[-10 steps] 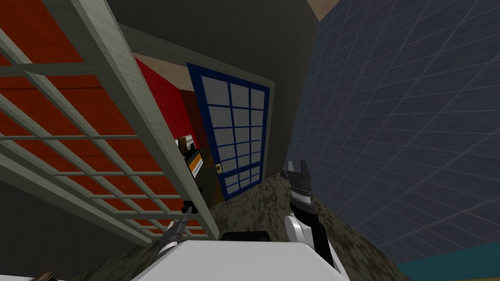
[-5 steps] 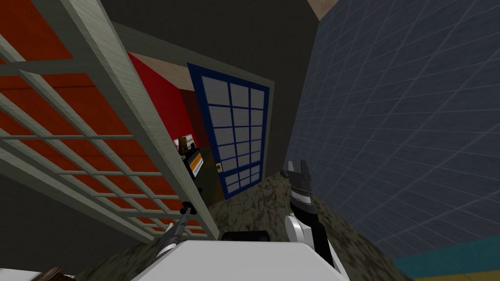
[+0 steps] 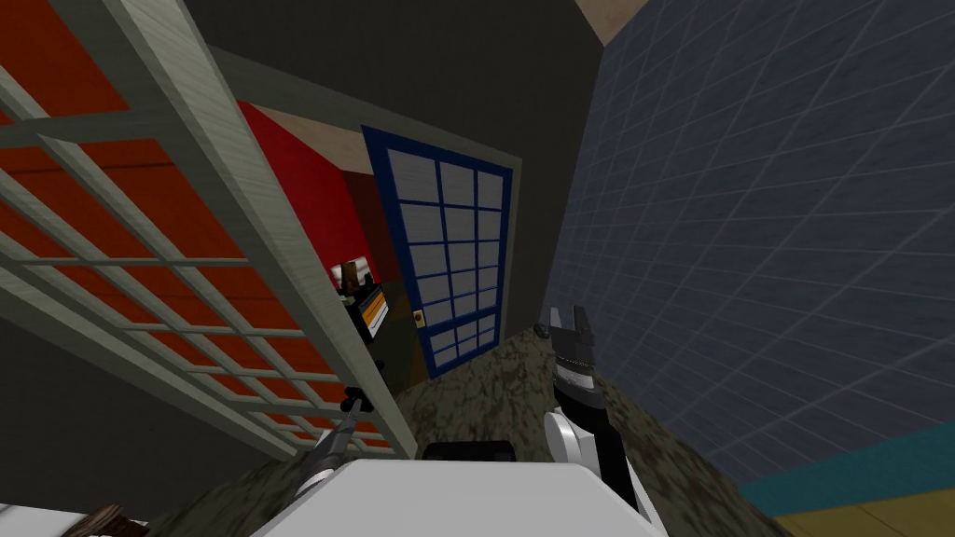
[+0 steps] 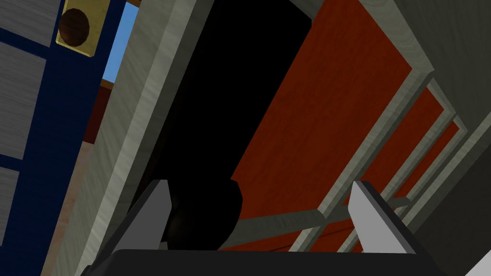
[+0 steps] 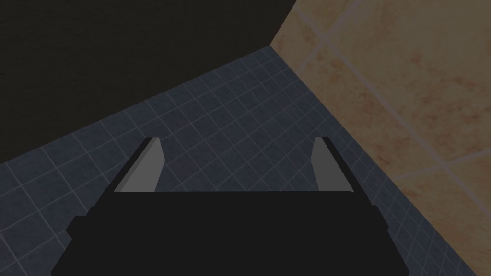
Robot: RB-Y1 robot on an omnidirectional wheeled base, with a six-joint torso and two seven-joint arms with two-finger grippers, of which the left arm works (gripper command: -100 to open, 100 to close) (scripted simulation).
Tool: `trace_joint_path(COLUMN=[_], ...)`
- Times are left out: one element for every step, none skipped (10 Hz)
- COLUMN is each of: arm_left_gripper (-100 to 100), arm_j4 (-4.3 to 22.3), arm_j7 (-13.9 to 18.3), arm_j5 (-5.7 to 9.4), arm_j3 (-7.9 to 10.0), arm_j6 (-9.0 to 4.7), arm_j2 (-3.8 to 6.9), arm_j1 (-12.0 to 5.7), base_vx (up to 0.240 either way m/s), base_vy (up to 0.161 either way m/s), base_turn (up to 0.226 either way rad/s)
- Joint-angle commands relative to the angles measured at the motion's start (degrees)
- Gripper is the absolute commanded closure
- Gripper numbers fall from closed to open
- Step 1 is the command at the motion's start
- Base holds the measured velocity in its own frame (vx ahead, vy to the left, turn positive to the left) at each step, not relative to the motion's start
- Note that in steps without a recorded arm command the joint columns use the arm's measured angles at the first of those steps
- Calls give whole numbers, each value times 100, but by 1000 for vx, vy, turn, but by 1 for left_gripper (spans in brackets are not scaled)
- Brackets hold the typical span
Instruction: Pull the door open
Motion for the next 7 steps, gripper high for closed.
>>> trace_joint_path(arm_left_gripper=[100,100,100,100,100,100,100], arm_j4=[31,31,31,31,31,31,28], arm_j7=[33,33,33,33,33,33,280], arm_j5=[87,87,87,87,87,87,159], arm_j3=[159,159,159,159,159,159,113], arm_j6=[52,52,52,52,52,52,48], arm_j2=[111,111,111,111,111,111,125], arm_j1=[42,42,42,42,42,42,62], base_vx=[-11,-1,7,12,7,0,-29], base_vy=[10,4,-6,0,3,-5,-8], base_turn=[5,31,14,-16,-12,7,-19])
